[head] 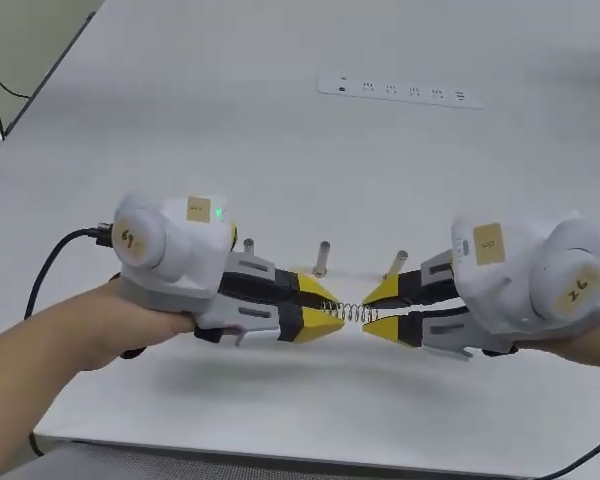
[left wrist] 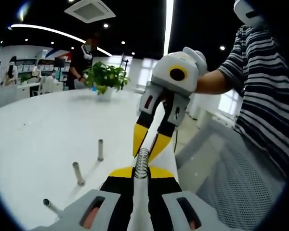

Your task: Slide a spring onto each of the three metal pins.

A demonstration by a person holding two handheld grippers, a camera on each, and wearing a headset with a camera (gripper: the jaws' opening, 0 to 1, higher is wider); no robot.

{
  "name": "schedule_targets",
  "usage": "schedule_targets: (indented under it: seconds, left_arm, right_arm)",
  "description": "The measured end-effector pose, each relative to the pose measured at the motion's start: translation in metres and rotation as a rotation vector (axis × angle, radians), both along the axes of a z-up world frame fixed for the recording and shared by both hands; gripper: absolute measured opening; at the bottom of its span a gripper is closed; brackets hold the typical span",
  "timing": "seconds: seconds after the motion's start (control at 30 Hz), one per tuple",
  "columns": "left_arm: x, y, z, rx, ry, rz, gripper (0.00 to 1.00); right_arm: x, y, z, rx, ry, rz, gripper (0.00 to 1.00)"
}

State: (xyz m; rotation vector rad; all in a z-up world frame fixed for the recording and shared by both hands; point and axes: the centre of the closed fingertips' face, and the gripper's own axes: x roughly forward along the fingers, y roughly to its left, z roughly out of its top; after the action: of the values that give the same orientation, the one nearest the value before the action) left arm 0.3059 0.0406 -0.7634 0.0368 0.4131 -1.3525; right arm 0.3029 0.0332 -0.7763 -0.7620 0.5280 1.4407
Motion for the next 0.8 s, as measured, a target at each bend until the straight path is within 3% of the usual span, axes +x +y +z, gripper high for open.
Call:
schedule_targets:
  seconds: [0.3, 0.57, 0.8]
  left_arm:
    - [0.001, 0.001, -0.004, 0.01, 0.0, 0.007, 0.02]
    - [0.0, 0.001, -0.005, 0.015, -0.003, 0.008, 0.02]
    - [0.002, 0.0, -0.006, 0.024, -0.02, 0.009, 0.02]
  right_arm:
    - [0.0, 0.001, 0.01, 0.024, -0.013, 0.011, 0.07]
    - [0.0, 0.005, 0.021, 0.047, 0.011, 0.017, 0.07]
    - [0.0, 0.014, 0.031, 0.104, 0.047, 0.006, 0.07]
